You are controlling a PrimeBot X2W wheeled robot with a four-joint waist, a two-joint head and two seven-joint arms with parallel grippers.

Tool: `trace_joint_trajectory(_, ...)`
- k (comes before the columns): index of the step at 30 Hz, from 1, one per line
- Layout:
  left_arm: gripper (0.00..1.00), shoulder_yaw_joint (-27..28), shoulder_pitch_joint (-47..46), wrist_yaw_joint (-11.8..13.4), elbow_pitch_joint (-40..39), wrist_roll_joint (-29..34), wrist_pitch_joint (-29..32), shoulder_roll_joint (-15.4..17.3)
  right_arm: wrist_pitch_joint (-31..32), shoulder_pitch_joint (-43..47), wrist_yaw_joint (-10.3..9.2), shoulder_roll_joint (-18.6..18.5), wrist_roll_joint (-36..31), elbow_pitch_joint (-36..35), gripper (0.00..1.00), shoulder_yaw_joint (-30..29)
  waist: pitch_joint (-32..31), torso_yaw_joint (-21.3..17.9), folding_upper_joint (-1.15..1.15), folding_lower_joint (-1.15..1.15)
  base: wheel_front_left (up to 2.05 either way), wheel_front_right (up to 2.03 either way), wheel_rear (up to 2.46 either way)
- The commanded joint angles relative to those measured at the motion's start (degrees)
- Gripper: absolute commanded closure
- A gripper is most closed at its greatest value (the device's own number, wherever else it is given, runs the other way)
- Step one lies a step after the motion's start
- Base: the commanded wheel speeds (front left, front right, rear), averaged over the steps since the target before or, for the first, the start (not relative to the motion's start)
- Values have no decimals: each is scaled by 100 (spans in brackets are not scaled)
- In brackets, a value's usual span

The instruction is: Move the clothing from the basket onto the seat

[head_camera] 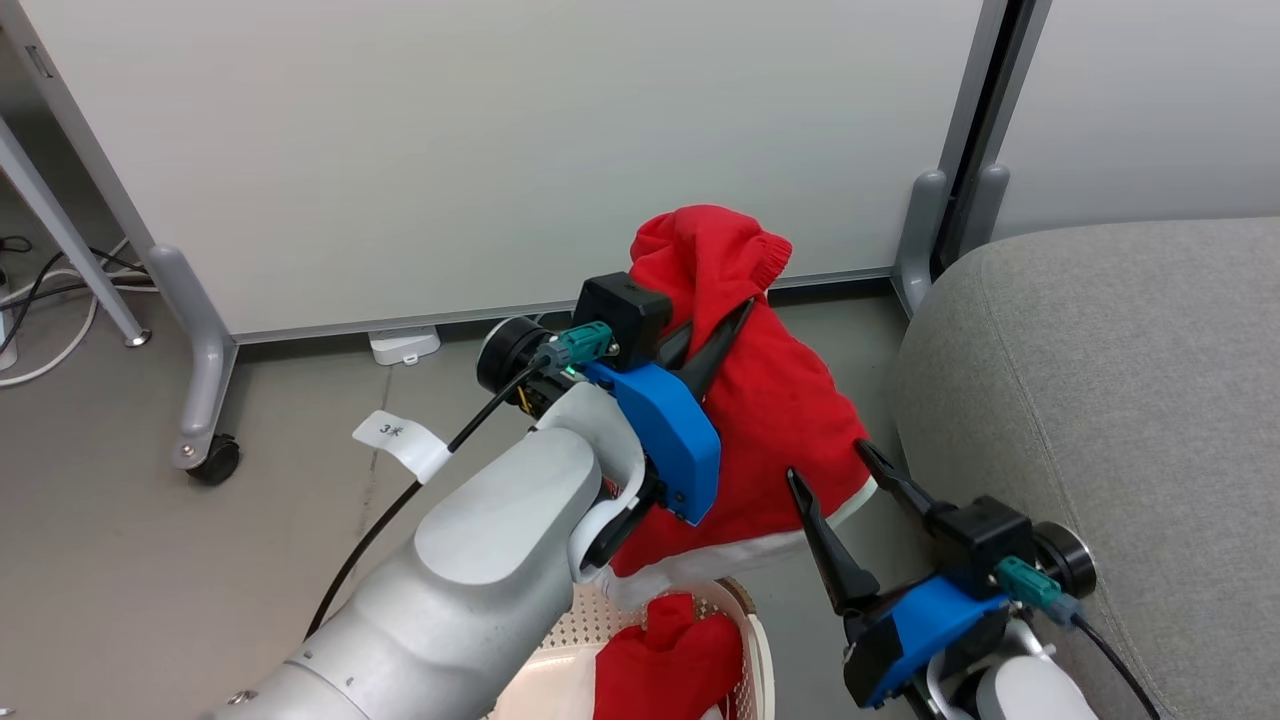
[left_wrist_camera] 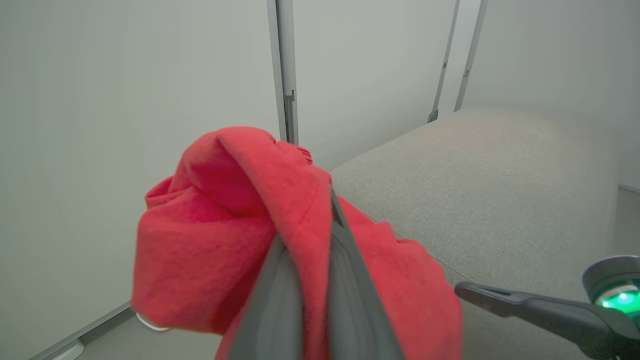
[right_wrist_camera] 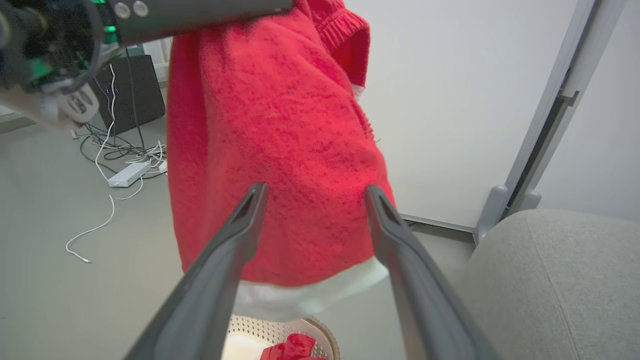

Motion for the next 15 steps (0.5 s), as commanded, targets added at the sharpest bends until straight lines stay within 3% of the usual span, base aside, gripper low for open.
trace_joint_trajectory(1,100,-78,-91,12,15,-57,-35,2,119,-228,3,-16,-87,82,0,40,5,1,0,-1,0,0,0)
trace_joint_trajectory(15,100,-515,-218,-20,-87,-450,-31,2,646,-1371,3,-16,-97,1113,0,422,83,85,0,-1,0,0,0)
